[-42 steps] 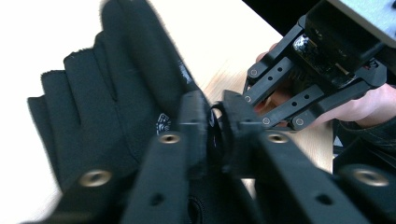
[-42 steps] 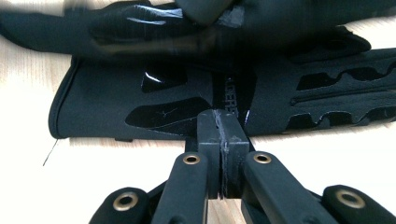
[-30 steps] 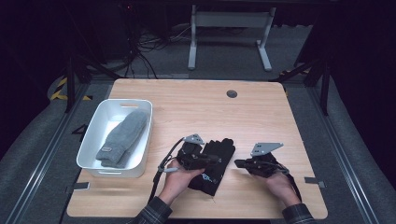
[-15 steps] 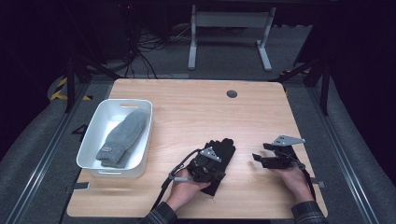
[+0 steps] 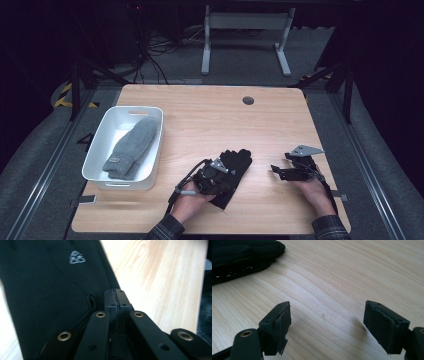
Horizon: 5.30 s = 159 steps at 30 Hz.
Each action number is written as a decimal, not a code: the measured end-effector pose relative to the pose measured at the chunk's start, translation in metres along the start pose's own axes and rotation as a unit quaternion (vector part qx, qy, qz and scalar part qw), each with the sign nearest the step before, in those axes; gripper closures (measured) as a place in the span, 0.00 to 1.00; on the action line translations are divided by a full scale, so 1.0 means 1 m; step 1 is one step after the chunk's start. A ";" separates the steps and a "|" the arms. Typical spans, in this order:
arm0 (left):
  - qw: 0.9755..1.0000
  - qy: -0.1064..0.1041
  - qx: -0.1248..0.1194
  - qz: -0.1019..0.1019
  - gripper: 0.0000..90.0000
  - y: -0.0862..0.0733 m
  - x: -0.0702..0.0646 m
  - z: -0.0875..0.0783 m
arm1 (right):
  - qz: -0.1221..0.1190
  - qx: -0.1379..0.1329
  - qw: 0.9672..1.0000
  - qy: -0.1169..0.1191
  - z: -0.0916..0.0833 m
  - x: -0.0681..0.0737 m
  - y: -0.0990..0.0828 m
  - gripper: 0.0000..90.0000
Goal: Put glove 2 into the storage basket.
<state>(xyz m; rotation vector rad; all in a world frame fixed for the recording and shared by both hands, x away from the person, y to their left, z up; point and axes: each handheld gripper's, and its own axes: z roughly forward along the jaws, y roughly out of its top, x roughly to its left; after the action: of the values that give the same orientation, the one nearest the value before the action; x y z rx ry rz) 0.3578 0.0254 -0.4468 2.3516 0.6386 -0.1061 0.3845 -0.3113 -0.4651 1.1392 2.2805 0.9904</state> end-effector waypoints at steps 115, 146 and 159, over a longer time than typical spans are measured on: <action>0.970 0.184 -0.005 -0.161 0.76 -0.051 0.147 -0.244 | 0.006 0.003 1.000 0.001 0.004 0.001 -0.001 0.20; 0.971 0.179 -0.074 -0.139 0.17 -0.033 0.124 -0.209 | 0.003 0.004 1.000 0.002 0.004 0.001 -0.001 0.20; 0.981 0.126 -0.120 -0.086 0.17 -0.004 0.077 -0.154 | 0.002 0.004 1.000 0.005 0.005 0.002 0.000 0.20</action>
<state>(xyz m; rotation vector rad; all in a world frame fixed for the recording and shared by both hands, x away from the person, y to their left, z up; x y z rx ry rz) 0.4092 0.1593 -0.3507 2.0898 0.9238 0.1874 0.3863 -0.3082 -0.4686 1.1462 2.2920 0.9919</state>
